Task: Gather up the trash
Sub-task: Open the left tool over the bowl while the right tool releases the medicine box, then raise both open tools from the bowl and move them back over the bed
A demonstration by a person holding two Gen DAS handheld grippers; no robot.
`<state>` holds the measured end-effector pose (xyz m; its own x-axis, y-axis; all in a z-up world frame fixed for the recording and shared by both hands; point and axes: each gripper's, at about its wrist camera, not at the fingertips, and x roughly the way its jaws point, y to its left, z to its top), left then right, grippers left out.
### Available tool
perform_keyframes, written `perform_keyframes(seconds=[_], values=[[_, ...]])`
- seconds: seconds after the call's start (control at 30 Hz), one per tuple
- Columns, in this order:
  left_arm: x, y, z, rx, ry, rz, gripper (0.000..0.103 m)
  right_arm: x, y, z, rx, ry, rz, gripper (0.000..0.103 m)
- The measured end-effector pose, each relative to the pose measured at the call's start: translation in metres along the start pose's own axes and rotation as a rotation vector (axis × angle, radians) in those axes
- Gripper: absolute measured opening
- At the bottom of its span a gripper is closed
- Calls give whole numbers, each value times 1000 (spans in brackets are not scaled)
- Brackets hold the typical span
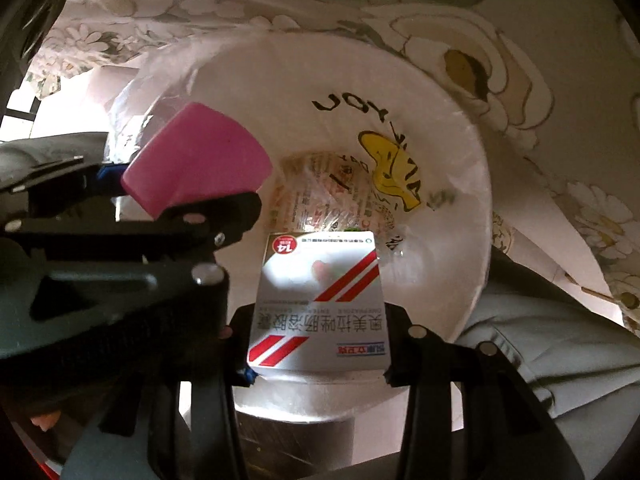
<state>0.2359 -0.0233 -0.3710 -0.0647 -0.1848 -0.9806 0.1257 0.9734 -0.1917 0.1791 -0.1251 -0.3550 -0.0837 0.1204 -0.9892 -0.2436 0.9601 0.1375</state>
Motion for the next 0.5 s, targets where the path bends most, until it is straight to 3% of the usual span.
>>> perform_keyframes(seconds=[0.2,0.33,0.5], values=[[13,-3,5,-11,28,-15,67,12,-3,6,19,34,7,46],[14,-1,7,-11,29,-13,68,14,1,9,13,29,-15,57],[14,-8,3,-8,28,-5,68,16,0,10,21,20,-15,58]])
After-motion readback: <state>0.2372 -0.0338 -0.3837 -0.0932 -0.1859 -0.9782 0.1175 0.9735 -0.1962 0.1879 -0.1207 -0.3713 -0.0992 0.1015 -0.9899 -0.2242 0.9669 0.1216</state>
